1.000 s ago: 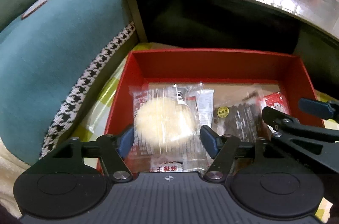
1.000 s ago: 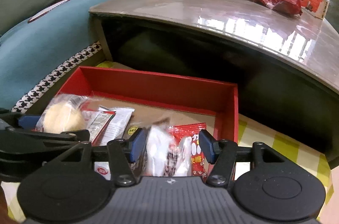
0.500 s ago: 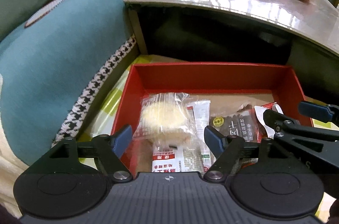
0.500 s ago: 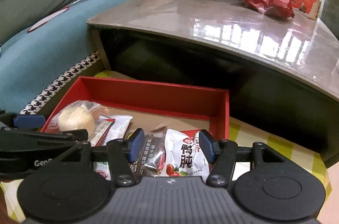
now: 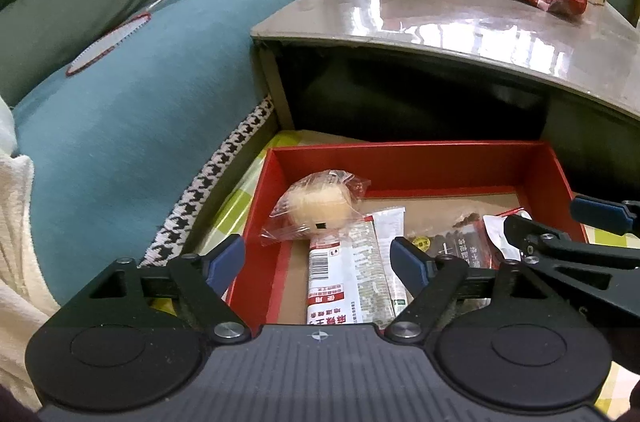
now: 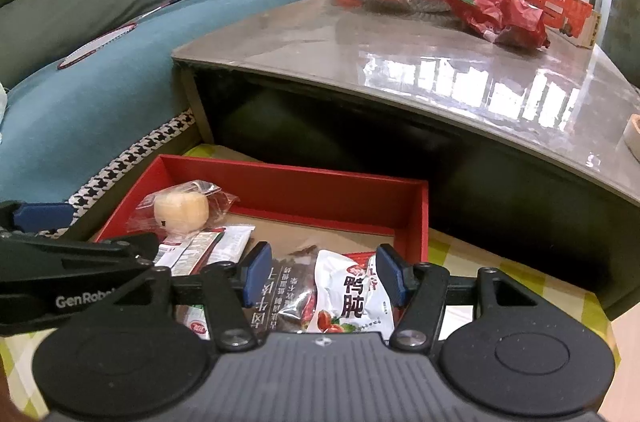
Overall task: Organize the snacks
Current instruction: 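Move both grippers back toward the remaining snacks on the tablecloth, then grasp the green-white Kaprons wafer packet with the left gripper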
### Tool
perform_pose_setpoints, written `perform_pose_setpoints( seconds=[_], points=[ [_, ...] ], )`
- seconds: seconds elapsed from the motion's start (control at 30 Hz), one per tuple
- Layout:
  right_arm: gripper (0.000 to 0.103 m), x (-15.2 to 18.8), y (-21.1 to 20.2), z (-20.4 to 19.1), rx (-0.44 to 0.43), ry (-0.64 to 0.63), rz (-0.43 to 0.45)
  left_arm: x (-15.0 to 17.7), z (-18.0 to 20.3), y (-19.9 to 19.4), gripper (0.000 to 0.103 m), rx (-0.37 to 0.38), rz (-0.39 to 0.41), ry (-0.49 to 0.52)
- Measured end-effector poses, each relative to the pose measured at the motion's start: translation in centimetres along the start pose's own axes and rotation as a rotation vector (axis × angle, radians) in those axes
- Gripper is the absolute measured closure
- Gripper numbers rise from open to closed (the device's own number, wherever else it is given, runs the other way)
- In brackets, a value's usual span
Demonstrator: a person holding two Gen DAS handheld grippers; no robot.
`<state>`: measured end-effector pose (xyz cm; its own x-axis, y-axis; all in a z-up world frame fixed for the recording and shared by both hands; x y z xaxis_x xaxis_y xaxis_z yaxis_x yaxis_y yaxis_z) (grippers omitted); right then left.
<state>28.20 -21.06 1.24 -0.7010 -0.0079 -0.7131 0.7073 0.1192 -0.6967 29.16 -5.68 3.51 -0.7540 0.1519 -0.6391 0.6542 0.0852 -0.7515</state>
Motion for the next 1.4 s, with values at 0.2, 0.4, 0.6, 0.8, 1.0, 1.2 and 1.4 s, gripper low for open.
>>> perform_pose_setpoints(
  seconds=[0.2,0.4,0.6,0.8,1.0,1.2,1.4],
  points=[
    [0.04,0.0,-0.7,-0.2,0.001,-0.004,0.009,0.3,-0.2,-0.7,0.018,-0.001,0.012,0.007],
    [0.039,0.3,-1.7,-0.4,0.004,-0.014,0.02,0.8,-0.5,-1.6,0.017,-0.01,0.023,0.019],
    [0.039,1.1,-2.7,-0.9,0.002,-0.028,0.015,1.7,-1.2,-2.3,0.017,-0.019,0.021,0.023],
    [0.039,2.1,-3.7,-1.6,-0.007,-0.039,0.011,2.7,-1.7,-2.8,0.017,-0.021,0.015,0.028],
    [0.038,3.0,-4.6,-2.2,-0.025,-0.042,0.001,3.4,-2.0,-3.5,0.016,-0.018,0.016,0.03],
    [0.038,4.4,-5.0,-2.4,-0.023,-0.049,-0.028,4.6,-2.3,-3.7,0.015,-0.016,-0.003,0.035],
    [0.038,6.0,-5.2,-2.3,-0.019,-0.057,-0.083,6.8,-3.6,-2.2,0.014,0.009,-0.097,0.012]
  ],
)
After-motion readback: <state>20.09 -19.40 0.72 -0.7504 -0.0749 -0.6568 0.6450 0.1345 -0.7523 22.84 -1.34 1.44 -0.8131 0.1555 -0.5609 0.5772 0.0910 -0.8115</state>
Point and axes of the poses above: each gripper's, at about its wrist camera, not at the fingertips, and y roughly the way its jaws point, z to its right, x to its underside, the point moved 4 cm from there along y, roughly the way its jaws point
